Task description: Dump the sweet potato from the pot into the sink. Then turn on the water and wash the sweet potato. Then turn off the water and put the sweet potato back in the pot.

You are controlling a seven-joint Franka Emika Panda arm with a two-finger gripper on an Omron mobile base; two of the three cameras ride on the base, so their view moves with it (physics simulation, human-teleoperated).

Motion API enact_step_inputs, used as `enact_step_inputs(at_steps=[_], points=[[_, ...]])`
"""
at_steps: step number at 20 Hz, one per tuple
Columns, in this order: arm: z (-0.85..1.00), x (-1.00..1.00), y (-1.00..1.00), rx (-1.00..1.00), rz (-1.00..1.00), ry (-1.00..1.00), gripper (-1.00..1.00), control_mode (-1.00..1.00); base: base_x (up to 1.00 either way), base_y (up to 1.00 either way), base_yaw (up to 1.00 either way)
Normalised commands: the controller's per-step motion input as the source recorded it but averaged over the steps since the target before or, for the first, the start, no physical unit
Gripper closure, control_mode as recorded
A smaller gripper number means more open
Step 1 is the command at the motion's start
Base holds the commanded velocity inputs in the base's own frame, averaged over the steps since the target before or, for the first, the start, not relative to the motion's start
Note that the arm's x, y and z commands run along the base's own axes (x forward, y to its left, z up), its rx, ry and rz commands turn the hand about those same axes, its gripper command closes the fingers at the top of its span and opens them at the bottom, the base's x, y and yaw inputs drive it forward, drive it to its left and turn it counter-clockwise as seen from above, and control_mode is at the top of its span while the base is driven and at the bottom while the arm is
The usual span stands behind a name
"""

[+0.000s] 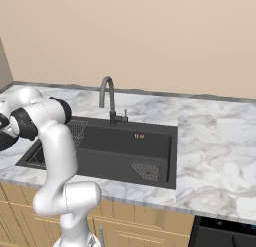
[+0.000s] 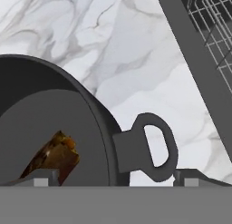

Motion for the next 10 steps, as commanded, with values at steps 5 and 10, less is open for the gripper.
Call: enact_step_inputs(at_steps=[5, 10], points=[[-0.18, 0.0, 0.0, -0.02, -0.07, 0.0, -1.0, -1.0, 0.0, 0.0, 0.0], [-0.22, 0.0, 0.0, -0.01, -0.06, 0.01, -1.0, -1.0, 0.0, 0.0, 0.0]])
